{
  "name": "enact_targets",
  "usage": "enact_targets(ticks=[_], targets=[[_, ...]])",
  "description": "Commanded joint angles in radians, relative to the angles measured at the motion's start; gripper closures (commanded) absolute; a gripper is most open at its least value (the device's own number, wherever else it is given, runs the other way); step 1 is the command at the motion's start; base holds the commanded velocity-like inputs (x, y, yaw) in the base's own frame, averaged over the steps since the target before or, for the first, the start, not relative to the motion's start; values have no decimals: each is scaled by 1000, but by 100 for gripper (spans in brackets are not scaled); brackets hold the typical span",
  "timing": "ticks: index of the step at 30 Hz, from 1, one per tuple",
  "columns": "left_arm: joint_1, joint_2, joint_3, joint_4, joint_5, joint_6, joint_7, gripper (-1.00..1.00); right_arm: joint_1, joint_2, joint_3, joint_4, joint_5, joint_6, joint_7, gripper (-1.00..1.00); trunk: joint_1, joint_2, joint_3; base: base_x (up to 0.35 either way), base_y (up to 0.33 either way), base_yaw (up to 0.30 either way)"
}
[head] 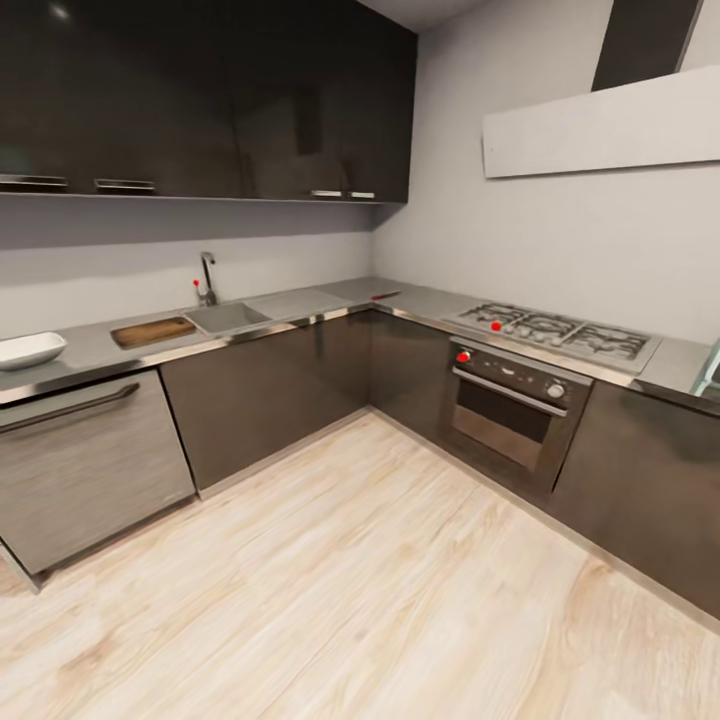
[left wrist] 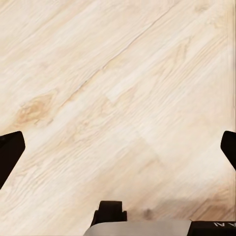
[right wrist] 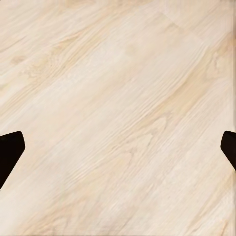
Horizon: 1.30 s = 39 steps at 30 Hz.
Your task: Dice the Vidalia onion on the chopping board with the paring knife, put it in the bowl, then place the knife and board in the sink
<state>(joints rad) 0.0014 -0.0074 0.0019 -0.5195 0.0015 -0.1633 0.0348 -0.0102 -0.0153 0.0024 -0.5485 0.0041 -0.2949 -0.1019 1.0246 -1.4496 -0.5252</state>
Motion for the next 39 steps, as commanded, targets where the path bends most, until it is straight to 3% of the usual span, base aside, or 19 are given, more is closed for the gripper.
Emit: enact_targets(ticks=[1,39], targets=[[0,0,0,-1,0,-1,3,-100,-1,0,1,1,0,-7,-2,-100,0,0,-1,221,-212,0],[0,0,0,-1,0,-2,3,-100,-1,1,2,1,5,-26,-2,-100,0,0,-1,221,-213,223]])
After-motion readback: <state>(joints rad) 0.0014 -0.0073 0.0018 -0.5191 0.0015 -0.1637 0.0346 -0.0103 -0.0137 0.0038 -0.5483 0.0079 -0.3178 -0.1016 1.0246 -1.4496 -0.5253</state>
